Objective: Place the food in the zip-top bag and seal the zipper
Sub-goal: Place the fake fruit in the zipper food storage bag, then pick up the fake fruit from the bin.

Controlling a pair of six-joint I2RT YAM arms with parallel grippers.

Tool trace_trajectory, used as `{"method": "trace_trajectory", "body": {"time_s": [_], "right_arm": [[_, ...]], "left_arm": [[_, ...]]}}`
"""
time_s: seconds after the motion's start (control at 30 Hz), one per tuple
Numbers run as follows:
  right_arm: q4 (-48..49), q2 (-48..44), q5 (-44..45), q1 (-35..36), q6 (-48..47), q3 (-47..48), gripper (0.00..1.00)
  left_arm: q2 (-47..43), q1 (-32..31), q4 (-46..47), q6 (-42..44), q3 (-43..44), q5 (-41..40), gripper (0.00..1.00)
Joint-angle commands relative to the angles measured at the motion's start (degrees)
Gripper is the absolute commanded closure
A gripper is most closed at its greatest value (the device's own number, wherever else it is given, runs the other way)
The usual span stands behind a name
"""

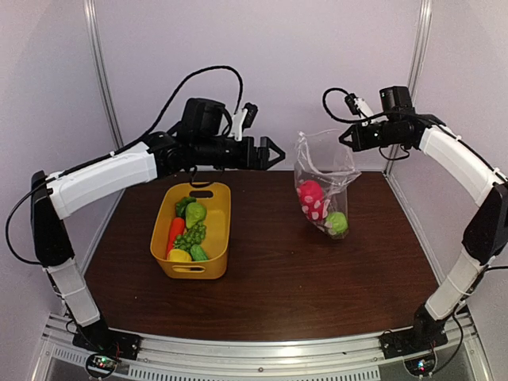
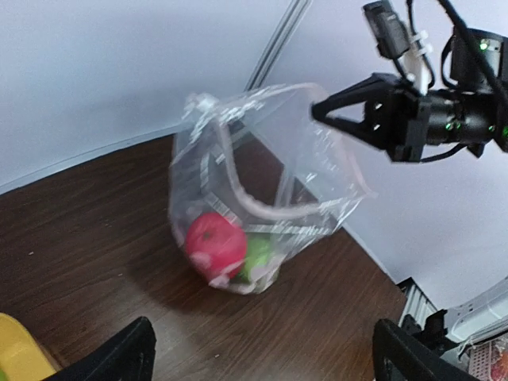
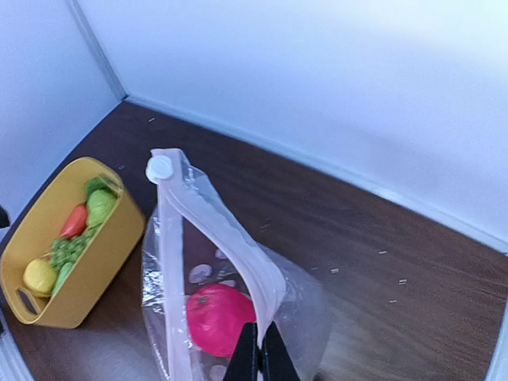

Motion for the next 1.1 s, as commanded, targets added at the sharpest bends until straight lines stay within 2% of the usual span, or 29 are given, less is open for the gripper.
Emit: {"method": "trace_trajectory", "body": {"time_s": [0.0, 0.07, 0.13, 0.23, 0.37, 0.5, 0.63, 0.87, 1.0, 1.07], "right_arm": [[-2.0, -0.2, 12.1, 0.4, -6.8, 3.7, 1.0], [-8.6, 2.6, 13.9, 7.1, -11.8, 6.1, 1.0], [-9.2, 3.3, 15.6, 10.4, -12.8, 5.7, 1.0], [-3.3, 1.8, 13.5, 10.7, -9.6, 0.5, 1.0], [-5.1, 3.7, 9.7, 10.7, -8.2, 1.7, 1.0], [-5.0, 3.4, 8.3, 10.7, -7.6, 1.1, 1.0], [-4.8, 2.5, 7.6, 10.7, -7.5, 0.0, 1.0], [-4.3, 1.2, 6.2, 10.7, -7.3, -2.3, 1.0], [-4.0, 1.4, 5.4, 10.8, -7.0, -2.6, 1.0], [-4.0, 1.8, 5.0, 10.8, -6.9, -2.6, 1.0]], "left_arm": [[-4.8, 5.5, -7.1, 5.3, -8.6, -5.5, 0.06], [-5.2, 6.8, -10.0, 6.4, -10.1, -6.9, 0.12], [-4.6, 7.4, -14.9, 8.0, -9.2, -9.3, 0.15], [-3.5, 7.5, -21.3, 10.3, -7.7, -15.0, 0.16], [-2.2, 7.5, -27.2, 12.8, -7.7, -19.9, 0.17], [-2.4, 7.6, -29.0, 14.7, -10.0, -22.4, 0.16], [-2.7, 8.5, -29.2, 14.9, -12.5, -21.5, 0.15], [-0.4, 12.6, -34.9, 12.7, -12.6, -22.6, 0.22], [0.6, 14.9, -32.6, 10.4, -13.2, -23.6, 0.22], [1.9, 15.4, -30.5, 10.8, -13.1, -23.4, 0.18]]}}
